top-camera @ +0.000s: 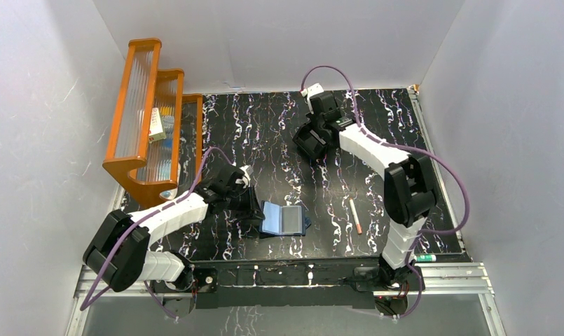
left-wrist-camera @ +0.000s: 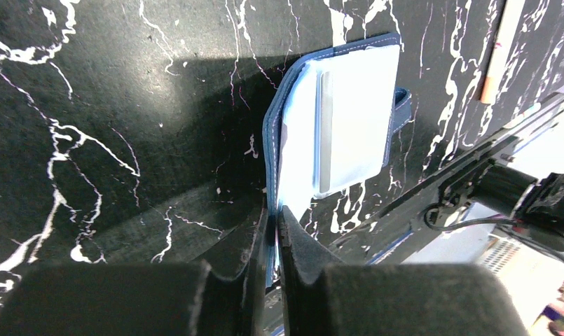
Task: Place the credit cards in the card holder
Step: Pick up the credit card from the storage box, then insert the credit card into the card holder.
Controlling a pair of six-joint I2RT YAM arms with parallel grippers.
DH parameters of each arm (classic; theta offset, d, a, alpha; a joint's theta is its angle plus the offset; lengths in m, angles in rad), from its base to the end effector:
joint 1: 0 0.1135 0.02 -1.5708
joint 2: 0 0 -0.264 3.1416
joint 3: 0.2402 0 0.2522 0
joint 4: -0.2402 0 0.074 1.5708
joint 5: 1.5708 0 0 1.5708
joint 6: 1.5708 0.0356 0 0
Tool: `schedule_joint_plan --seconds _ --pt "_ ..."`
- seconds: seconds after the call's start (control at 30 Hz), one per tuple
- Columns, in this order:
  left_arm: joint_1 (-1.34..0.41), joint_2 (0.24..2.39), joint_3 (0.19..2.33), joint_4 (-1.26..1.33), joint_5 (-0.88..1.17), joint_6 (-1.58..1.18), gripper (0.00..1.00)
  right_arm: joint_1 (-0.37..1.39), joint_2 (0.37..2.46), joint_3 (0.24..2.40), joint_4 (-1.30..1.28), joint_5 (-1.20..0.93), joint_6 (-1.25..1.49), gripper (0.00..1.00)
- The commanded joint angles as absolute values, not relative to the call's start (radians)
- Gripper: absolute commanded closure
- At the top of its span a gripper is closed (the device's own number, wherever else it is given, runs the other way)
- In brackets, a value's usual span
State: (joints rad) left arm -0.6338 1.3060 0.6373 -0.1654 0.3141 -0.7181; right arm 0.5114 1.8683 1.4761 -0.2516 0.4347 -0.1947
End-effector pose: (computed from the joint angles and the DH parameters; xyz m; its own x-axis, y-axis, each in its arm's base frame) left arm 0.1972 -0.1586 0.1836 -0.9301 -0.0930 -0.3554 0.1574 0.7731 -0.6144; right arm 0.3838 0.1982 0.2639 -0.4845 -0.4731 -0.7358 -0.2486 0.8809 -0.4028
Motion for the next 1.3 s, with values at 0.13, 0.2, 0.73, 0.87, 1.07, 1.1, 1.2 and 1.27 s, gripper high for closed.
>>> schedule_joint_plan --seconds 0.13,0.2,0.73,0.87,1.07,1.1,1.2,1.27 --pt "-0.629 1.309 0.56 0.014 0.405 -0.9 1.0 0.52 1.595 1.338 -0.316 0.195 0.203 1.0" --pt "-0.629 1.315 0.553 0.045 0.409 -0.925 1.0 0.52 1.535 1.269 -0.29 0.138 0.268 1.0" --pt "-0.629 1.359 0.537 0.101 0.309 -0.997 0.82 0.563 1.197 0.682 0.105 -0.233 0.759 1.0" --pt "-0.629 1.346 0.531 0.079 0.306 -0.962 0.73 0.59 1.185 0.596 0.17 -0.249 0.841 1.0" --pt "-0.628 1.345 0.533 0.052 0.302 -0.921 0.8 0.627 1.201 0.508 0.274 -0.241 0.9 1.0" --pt "-0.629 1.347 0.532 0.053 0.301 -0.919 0.83 0.629 1.204 0.499 0.29 -0.241 0.904 1.0" --pt "-0.629 1.356 0.524 0.059 0.299 -0.913 0.92 0.636 1.22 0.478 0.334 -0.252 0.912 1.0" --pt "-0.629 1.363 0.522 0.06 0.3 -0.908 0.96 0.638 1.233 0.466 0.36 -0.262 0.916 1.0"
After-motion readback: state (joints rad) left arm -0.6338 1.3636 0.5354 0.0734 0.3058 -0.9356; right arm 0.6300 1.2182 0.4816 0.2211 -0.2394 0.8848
